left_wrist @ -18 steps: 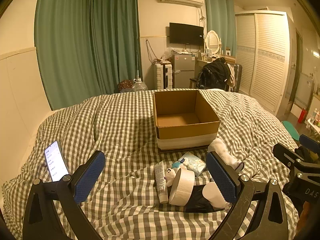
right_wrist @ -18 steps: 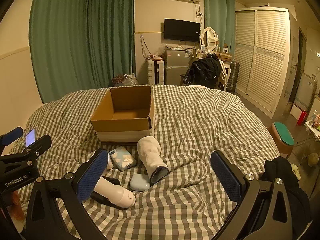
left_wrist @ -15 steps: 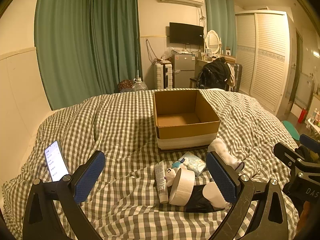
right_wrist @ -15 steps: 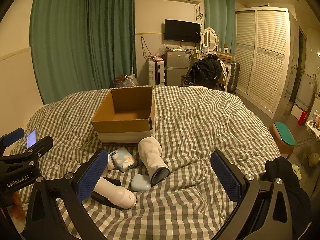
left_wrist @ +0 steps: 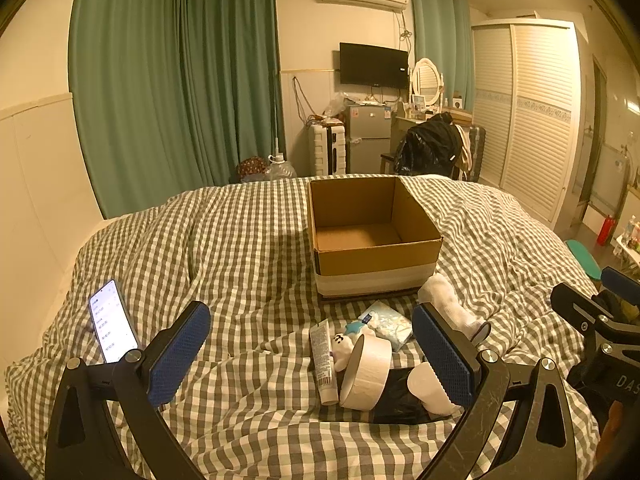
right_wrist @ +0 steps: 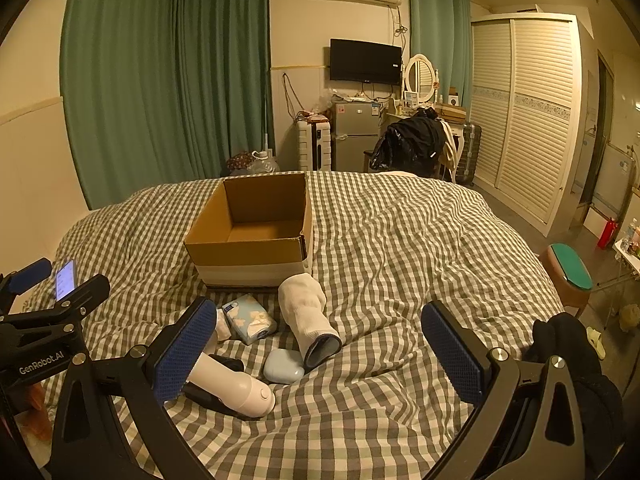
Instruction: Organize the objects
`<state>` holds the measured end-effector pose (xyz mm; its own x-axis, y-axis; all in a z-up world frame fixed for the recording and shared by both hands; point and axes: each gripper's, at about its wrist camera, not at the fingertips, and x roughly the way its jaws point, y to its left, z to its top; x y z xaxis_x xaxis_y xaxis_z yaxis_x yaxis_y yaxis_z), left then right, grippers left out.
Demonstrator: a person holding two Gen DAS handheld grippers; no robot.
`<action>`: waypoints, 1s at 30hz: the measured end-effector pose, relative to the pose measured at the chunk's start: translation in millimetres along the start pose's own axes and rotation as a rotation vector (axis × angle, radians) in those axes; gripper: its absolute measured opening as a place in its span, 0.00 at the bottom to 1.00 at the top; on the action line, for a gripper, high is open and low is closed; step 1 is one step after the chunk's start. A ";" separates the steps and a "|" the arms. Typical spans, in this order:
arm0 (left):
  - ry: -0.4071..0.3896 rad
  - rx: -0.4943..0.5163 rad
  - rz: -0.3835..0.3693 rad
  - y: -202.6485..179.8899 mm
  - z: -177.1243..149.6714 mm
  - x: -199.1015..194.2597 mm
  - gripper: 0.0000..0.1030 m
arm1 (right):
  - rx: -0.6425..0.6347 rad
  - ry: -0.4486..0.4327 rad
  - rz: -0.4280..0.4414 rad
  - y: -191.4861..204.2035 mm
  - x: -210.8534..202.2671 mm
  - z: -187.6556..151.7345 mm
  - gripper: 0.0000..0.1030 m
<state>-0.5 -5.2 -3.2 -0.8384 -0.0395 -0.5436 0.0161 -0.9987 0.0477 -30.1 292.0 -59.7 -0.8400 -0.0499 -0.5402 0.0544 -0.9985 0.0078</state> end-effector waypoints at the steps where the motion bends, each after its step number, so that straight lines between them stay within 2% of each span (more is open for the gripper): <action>1: 0.000 0.000 0.000 -0.3 -0.2 -0.1 1.00 | -0.001 0.000 0.001 0.4 0.0 0.0 1.00; 19: 0.017 0.003 -0.006 -0.3 -1.0 1.0 1.00 | -0.011 0.007 0.012 5.6 0.6 0.0 1.00; 27: 0.059 0.022 -0.008 -0.2 -0.4 5.7 1.00 | -0.028 0.012 0.038 11.7 -1.2 1.6 1.00; 30: 0.106 0.036 0.000 1.0 -2.9 15.6 1.00 | -0.039 0.025 0.051 16.1 1.5 -1.0 0.99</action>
<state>-12.0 -6.8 -14.1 -0.7760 -0.0449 -0.6291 -0.0050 -0.9970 0.0774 -29.9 275.9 -61.2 -0.8222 -0.0993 -0.5605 0.1178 -0.9930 0.0031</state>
